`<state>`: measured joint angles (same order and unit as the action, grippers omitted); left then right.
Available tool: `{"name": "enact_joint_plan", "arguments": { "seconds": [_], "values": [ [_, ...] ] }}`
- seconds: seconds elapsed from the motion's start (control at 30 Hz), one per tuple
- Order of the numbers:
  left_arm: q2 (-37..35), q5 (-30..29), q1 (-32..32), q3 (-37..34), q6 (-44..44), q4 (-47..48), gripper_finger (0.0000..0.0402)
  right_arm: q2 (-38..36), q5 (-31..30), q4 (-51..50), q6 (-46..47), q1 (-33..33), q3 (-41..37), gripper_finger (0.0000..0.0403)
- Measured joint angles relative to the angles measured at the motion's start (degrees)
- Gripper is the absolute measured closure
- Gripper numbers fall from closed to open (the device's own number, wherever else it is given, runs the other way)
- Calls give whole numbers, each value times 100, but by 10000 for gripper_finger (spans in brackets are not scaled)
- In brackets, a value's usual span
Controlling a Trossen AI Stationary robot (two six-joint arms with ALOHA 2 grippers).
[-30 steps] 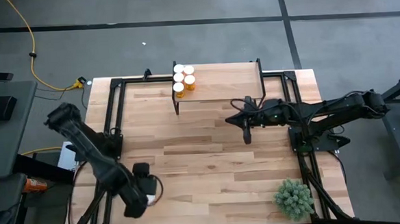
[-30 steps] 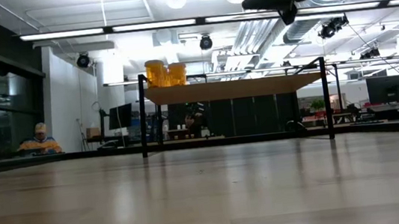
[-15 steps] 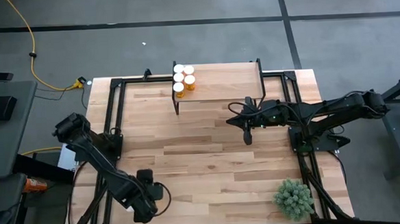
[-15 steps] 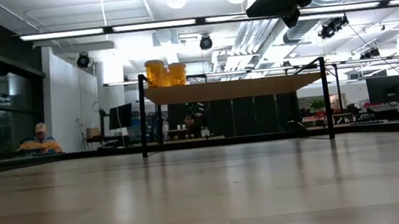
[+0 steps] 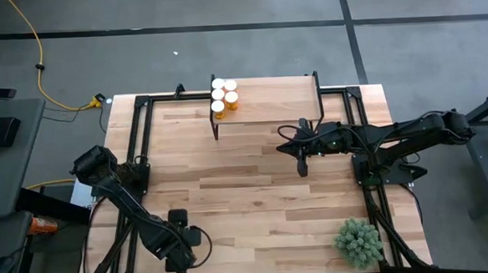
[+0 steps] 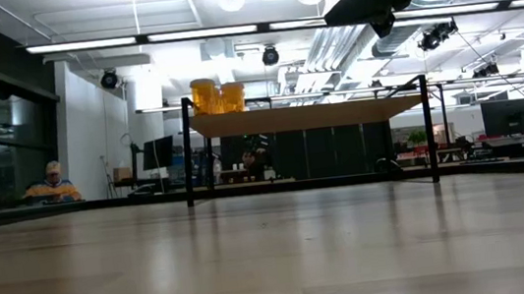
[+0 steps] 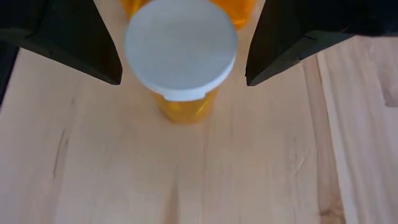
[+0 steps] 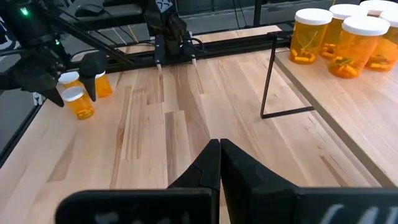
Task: Pick and place medicine bottles onto shelf by color
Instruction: Put the orange pill bottle on the shelf aligned with the other orange pill bottles
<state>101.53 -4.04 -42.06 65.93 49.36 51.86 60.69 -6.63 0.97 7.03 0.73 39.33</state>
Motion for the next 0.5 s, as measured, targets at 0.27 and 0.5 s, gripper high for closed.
{"name": "enact_joint_plan", "arguments": {
  "seconds": [0.27,0.5],
  "values": [
    [1,-95,0,0,-2,31,132,0,-4,-55,0,2,0,402],
    [1,17,0,0,-251,73,196,0,-183,-249,44,2,0,402]
  ]
}}
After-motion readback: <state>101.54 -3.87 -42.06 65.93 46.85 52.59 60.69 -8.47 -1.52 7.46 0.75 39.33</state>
